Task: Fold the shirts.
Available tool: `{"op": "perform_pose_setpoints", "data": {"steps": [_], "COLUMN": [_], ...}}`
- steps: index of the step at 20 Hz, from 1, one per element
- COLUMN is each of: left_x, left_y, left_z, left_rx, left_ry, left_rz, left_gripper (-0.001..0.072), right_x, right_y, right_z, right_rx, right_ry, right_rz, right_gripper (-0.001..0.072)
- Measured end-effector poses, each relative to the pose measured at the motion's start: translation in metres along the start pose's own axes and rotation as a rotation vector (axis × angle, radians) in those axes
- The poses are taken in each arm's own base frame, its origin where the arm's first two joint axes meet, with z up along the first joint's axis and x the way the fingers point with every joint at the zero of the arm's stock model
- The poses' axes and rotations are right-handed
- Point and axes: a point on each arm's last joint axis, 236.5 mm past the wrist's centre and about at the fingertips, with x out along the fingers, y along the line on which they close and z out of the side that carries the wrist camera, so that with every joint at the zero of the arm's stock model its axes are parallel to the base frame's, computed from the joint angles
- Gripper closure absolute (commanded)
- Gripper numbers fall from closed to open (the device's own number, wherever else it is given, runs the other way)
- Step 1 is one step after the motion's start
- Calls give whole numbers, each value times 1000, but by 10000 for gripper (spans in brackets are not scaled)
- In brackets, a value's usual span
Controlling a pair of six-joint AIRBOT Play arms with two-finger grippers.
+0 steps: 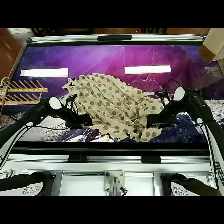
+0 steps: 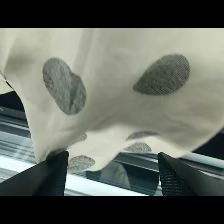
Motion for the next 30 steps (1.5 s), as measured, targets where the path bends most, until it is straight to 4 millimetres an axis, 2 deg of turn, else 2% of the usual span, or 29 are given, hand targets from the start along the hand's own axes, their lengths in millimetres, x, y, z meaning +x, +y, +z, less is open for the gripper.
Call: {"op": "perform_pose_setpoints", "data": {"steps": [1,2,4,5,6,7,8,9,10,12,14,15,16,17,18,20,21,23,24,25,26,28,29,30], "left_x": [5,10,15,17,19,20,21,21,21,16,0,-14,-36,-62,-97,-185,-233,-336,-381,-423,-457,-508,-522,-527], "left_y": [-2,-4,-6,-7,-8,-8,-9,-8,-9,-13,-26,-37,-52,-69,-90,-137,-160,-208,-227,-242,-253,-263,-264,-264], "left_z": [3,7,17,21,26,30,34,39,42,50,64,74,87,100,114,136,139,125,110,92,74,41,27,18], "left_rx": [-9,-22,-43,-50,-59,-64,-68,-72,-74,-59,13,63,119,172,231,364,434,571,626,676,716,773,790,796], "left_ry": [-14,-27,-64,-82,-100,-115,-132,-151,-164,-191,-239,-276,-329,-391,-473,-669,-770,-982,-1075,-1164,-1237,-1355,-1385,-1385], "left_rz": [-9,-22,-40,-46,-52,-56,-59,-60,-63,-72,-90,-104,-124,-145,-171,-224,-246,-297,-321,-343,-354,-355,-349,-343], "left_gripper": [22,130,217,300,442,539,608,660,661,663,664,664,663,663,663,662,662,662,662,663,663,663,663,663], "right_x": [5,9,18,22,27,31,35,39,42,43,29,13,-6,-35,-68,-159,-215,-328,-384,-428,-470,-519,-532,-539], "right_y": [0,0,1,2,3,4,4,5,5,5,9,11,14,18,23,40,53,82,96,107,117,126,128,128], "right_z": [3,5,9,11,14,16,17,20,20,24,36,47,60,78,95,129,141,145,138,126,110,86,80,78], "right_rx": [4,9,20,26,38,49,61,72,79,70,28,-5,-42,-88,-132,-218,-257,-320,-345,-363,-376,-385,-386,-385], "right_ry": [4,9,20,26,26,33,39,41,47,43,-14,-65,-132,-231,-333,-608,-776,-1108,-1277,-1412,-1541,-1704,-1747,-1772], "right_rz": [5,10,25,36,44,54,61,66,70,74,74,70,58,41,20,-21,-36,-44,-40,-36,-30,-28,-31,-33], "right_gripper": [29,30,31,107,268,418,536,619,657,658,658,658,658,658,658,658,658,658,658,658,658,658,658,658]}}
